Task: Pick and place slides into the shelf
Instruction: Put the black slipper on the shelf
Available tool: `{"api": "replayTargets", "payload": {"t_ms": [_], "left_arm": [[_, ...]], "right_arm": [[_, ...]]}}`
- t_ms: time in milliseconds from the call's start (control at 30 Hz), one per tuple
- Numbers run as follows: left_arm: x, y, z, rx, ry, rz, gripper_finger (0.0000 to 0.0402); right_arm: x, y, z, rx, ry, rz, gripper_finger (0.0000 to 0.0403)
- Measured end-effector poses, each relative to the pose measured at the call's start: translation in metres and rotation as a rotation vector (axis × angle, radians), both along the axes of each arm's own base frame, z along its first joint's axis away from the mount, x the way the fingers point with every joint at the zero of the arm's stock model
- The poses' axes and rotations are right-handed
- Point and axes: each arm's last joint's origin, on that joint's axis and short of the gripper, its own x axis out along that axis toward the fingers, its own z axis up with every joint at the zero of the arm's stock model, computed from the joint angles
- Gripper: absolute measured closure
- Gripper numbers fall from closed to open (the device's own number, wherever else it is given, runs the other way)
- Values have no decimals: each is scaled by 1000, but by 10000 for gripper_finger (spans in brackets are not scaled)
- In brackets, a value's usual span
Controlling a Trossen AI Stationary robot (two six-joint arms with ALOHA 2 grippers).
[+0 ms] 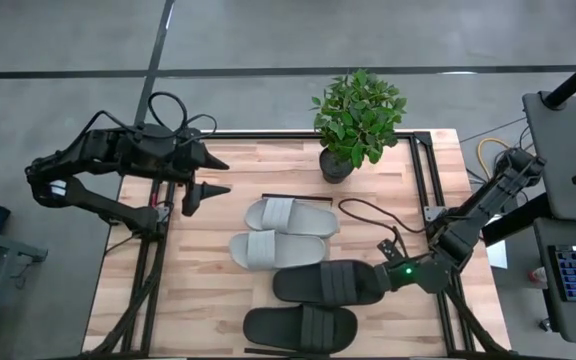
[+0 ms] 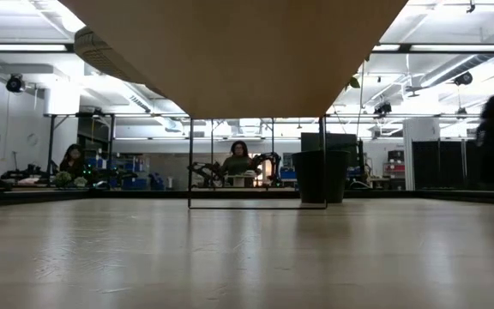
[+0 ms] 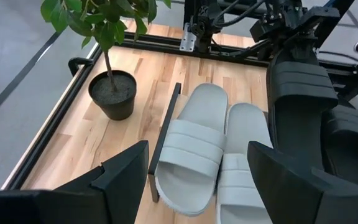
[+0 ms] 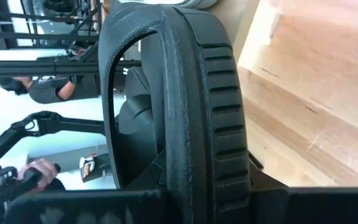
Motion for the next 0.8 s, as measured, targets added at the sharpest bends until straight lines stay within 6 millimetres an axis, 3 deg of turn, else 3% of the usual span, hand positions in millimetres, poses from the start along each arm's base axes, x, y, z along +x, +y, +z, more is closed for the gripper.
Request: {"api": "replayTargets", "payload": {"t_ms": [433, 800], "left_arm": [[-3, 0, 1, -4, -10, 3, 143], [-2, 0, 2, -4, -17, 3, 143]], "right_arm": [[-4, -5, 9, -41, -46, 22, 365], [7, -12, 11, -56, -86, 8, 365]]}}
